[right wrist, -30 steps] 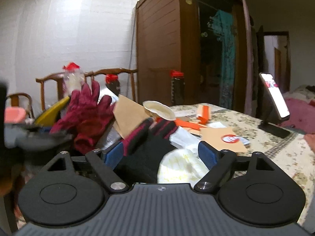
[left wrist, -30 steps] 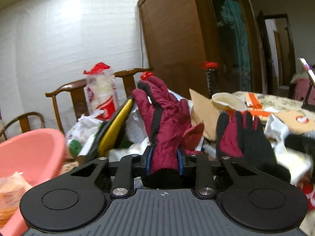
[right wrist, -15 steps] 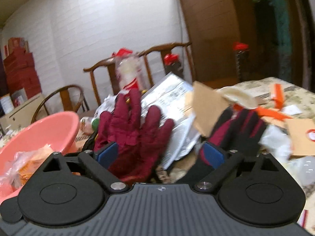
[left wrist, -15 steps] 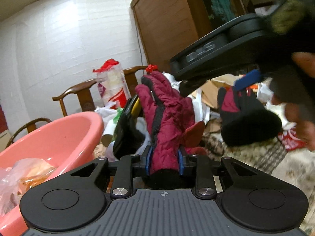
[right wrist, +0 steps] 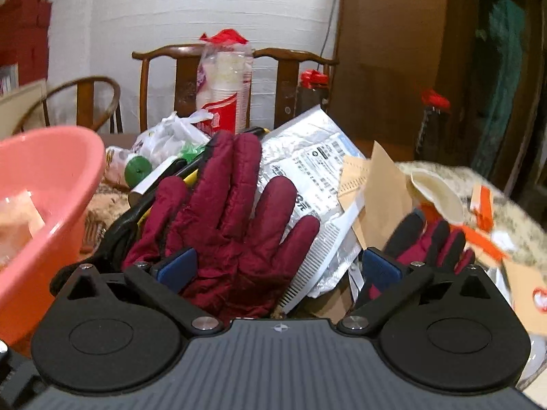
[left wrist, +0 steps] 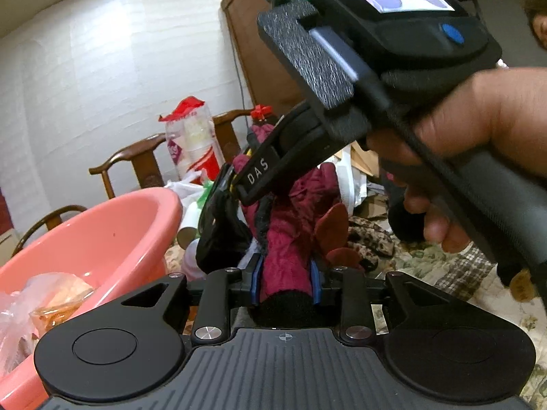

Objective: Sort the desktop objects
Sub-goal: 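Grasp the second maroon glove with the right gripper beside the left gripper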

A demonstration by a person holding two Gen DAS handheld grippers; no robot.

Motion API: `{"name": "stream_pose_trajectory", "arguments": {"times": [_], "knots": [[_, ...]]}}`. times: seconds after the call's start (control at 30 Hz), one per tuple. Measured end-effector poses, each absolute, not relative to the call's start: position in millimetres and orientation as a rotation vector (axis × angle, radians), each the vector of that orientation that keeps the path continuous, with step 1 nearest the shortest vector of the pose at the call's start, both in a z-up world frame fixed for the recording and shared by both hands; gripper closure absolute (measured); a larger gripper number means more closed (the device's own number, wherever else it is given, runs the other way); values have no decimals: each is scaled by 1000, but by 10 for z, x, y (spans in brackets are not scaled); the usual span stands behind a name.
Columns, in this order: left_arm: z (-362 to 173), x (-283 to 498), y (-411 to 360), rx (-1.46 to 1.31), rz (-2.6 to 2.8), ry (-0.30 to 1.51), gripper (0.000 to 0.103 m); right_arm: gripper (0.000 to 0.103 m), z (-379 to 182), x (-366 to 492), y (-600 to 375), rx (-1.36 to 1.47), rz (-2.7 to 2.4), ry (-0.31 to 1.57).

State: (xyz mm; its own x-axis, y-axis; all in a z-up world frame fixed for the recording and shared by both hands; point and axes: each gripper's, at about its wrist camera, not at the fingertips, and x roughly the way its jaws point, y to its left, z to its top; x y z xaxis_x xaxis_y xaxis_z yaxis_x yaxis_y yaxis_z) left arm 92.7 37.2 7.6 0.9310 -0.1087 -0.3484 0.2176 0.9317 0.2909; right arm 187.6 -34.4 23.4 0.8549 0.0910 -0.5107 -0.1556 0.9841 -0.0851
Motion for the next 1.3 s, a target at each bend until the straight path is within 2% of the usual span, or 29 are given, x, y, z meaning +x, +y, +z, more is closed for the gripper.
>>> {"name": "stream_pose_trajectory", "arguments": {"times": [0.03,0.1,0.13,0.17,0.27,0.47,0.6,0.63,0.7,0.73,0.83,1.07,1.3], "knots": [[75,928,378,330,-170,335,77,7,220,1864,-331,-136,128,516],[70,928,374,336,-170,336,76,50,192,1823,-305,-163,139,499],[67,920,364,343,-170,332,76,87,183,1816,-286,-180,140,506],[64,908,358,348,-166,328,76,100,167,1808,-269,-194,140,514],[82,905,370,344,-162,322,76,100,106,1737,-271,-233,142,498],[114,847,363,338,-147,294,79,103,187,1512,-516,-140,168,420],[155,773,330,365,-138,261,79,102,346,1388,-652,-94,180,385],[158,768,330,367,-139,262,79,98,380,1377,-687,-66,187,394],[139,765,339,371,-133,271,79,40,421,1377,-771,26,220,416],[118,778,352,371,-130,279,79,0,419,1389,-790,68,249,439],[84,798,381,362,-129,289,79,2,393,1412,-724,96,267,458],[61,782,375,364,-140,288,79,1,308,1515,-322,-111,172,455],[47,817,438,345,-149,302,79,2,183,1808,-209,-98,157,525]]}}
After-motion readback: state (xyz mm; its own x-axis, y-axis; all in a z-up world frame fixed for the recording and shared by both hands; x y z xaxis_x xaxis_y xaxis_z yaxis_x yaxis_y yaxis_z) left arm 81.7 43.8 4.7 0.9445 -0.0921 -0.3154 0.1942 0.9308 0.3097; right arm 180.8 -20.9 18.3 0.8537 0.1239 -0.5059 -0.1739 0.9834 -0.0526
